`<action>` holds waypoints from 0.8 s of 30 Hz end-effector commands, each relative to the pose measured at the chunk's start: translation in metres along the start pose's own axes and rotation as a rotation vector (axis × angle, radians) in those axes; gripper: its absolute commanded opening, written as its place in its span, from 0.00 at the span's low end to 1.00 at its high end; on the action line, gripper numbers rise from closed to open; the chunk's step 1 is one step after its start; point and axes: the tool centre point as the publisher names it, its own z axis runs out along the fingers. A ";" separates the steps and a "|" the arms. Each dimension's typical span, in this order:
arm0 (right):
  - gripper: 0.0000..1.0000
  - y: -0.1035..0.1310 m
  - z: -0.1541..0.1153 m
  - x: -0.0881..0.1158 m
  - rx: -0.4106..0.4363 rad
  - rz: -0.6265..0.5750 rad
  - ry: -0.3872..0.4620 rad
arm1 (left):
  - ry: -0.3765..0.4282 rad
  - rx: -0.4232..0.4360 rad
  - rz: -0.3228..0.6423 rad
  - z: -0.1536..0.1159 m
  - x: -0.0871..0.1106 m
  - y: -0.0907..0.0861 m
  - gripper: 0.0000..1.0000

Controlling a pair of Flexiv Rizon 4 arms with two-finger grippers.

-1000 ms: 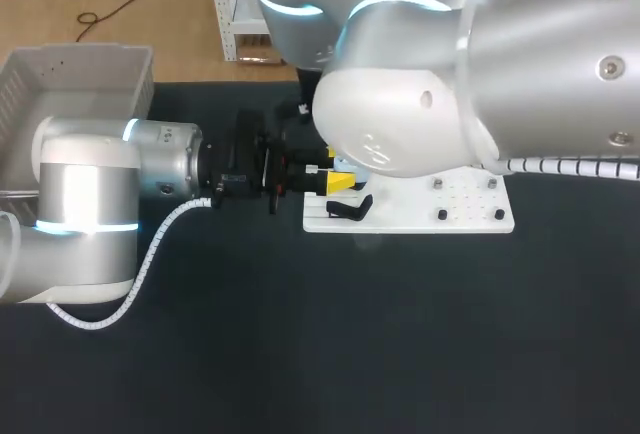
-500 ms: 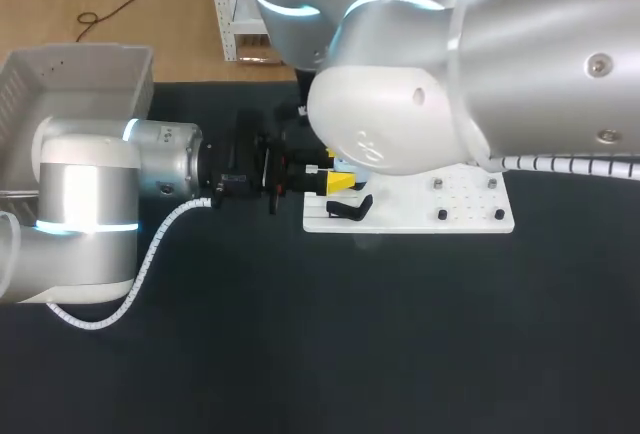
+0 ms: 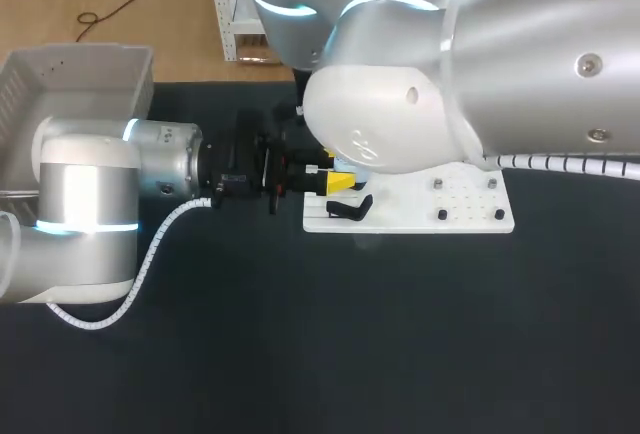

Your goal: Pick up each earbud case from the left stands, insert the matching earbuds, close the lid, and place the case in the box.

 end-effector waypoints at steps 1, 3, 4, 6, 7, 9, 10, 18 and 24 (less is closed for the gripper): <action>0.00 -0.001 0.002 -0.001 -0.001 0.001 0.002 | 0.000 0.000 0.000 -0.001 0.000 0.000 0.00; 0.00 -0.001 0.002 -0.002 -0.002 0.000 0.003 | 0.000 0.000 0.000 -0.001 0.000 0.000 0.00; 0.00 -0.001 0.003 -0.002 -0.003 0.000 0.004 | 0.000 0.000 0.000 -0.001 0.000 0.000 0.00; 0.00 -0.001 0.004 -0.002 -0.005 0.000 0.007 | 0.000 0.000 0.000 -0.001 0.000 0.000 0.00; 0.00 -0.001 0.005 -0.002 -0.006 0.000 0.009 | 0.000 0.000 0.000 -0.001 0.000 0.000 0.00; 0.00 -0.001 0.006 -0.002 -0.009 -0.001 0.013 | 0.000 0.000 0.000 -0.001 0.000 0.000 0.00; 0.00 -0.001 0.006 -0.002 -0.009 -0.001 0.014 | 0.000 0.000 0.000 -0.001 0.000 0.000 0.00; 0.00 0.001 0.009 -0.003 -0.015 -0.011 0.025 | 0.000 0.000 0.000 -0.001 0.000 0.000 0.00; 0.35 0.001 0.008 -0.002 -0.018 -0.015 0.022 | 0.000 0.000 0.000 -0.001 0.000 0.000 0.00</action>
